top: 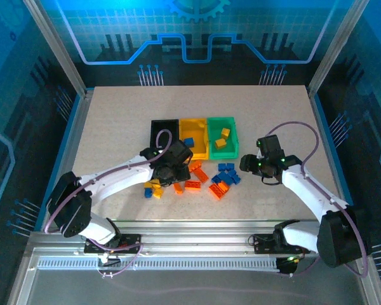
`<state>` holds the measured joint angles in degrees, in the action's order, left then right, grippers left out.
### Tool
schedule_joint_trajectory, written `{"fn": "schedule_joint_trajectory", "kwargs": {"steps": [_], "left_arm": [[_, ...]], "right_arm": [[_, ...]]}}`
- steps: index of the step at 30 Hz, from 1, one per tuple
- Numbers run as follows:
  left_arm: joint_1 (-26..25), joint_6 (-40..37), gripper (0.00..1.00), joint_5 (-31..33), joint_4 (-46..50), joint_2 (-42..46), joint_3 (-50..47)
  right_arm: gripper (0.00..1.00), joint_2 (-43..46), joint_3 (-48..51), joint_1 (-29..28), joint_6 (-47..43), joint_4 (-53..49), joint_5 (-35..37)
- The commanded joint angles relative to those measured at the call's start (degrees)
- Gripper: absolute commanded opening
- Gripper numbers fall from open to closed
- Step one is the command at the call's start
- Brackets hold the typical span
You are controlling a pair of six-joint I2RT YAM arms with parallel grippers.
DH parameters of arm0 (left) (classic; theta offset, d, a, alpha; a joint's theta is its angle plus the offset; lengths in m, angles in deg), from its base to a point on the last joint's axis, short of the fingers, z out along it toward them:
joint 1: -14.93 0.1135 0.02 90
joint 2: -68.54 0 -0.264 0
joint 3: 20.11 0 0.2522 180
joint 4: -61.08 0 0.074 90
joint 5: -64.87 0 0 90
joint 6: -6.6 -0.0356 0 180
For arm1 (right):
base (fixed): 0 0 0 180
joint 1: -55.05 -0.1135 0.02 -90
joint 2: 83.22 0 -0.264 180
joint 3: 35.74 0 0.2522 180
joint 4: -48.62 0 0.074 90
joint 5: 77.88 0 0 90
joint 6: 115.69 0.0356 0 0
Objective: Sort the legos into containers by color
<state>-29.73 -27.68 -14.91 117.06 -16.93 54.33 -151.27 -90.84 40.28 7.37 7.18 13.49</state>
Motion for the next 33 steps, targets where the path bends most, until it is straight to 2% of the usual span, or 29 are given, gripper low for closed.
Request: {"fn": "schedule_joint_trajectory", "kwargs": {"steps": [1, 15, 22, 28, 33], "left_arm": [[-0.51, 4.05, 0.62, -0.19, 3.92, -0.82, -0.06], [0.17, 5.2, 0.52, -0.15, -2.35, -9.71, -2.39], [0.46, 4.04, 0.38, 1.73, -3.78, -13.28, -2.9], [0.37, 3.87, 0.18, 1.46, -4.09, -9.89, -3.73], [0.98, 2.36, 0.19, 3.05, 0.41, 0.54, -2.87]], "right_arm": [[0.63, 0.2, 1.17, 1.18, 0.78, 2.02, -1.12], [0.63, 2.14, 3.11, 4.85, -0.28, 2.68, -3.67], [0.63, 1.7, 3.36, 5.53, -0.28, 3.23, -4.34], [0.63, 1.39, 3.12, 5.79, -0.28, 3.32, -4.53], [0.63, 1.07, 3.15, 5.76, -0.12, 3.7, -5.04]]}}
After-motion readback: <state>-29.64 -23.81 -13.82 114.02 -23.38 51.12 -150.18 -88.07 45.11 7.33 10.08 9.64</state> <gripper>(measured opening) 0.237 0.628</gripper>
